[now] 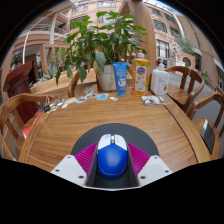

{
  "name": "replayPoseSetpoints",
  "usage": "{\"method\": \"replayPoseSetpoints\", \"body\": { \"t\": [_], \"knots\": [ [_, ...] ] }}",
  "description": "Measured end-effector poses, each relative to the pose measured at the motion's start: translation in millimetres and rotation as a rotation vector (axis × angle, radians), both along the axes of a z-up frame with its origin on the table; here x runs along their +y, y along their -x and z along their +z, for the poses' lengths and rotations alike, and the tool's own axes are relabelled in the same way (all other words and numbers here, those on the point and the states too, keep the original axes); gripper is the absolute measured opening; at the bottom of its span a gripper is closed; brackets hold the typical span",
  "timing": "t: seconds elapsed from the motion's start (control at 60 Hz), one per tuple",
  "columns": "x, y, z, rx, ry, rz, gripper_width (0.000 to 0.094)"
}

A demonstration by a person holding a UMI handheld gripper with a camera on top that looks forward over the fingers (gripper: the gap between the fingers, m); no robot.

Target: Arrange mouse

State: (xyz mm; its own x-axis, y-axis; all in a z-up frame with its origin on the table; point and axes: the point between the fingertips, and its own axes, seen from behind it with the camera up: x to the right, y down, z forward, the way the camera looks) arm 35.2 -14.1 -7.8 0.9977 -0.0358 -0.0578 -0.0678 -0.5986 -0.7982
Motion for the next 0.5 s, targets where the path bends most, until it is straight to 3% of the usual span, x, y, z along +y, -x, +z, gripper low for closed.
{"method": "replayPoseSetpoints", "body": {
  "t": [0.05, 0.15, 0.5],
  "knots": [
    [-3, -3, 7, -0.014, -0.006, -0.004, 0.0594],
    [-16, -4, 34, -0.04, -0.042, -0.002, 0.0873],
    [-142, -4, 167, -0.108, -0.158, -0.02, 0.0854]
  ]
}}
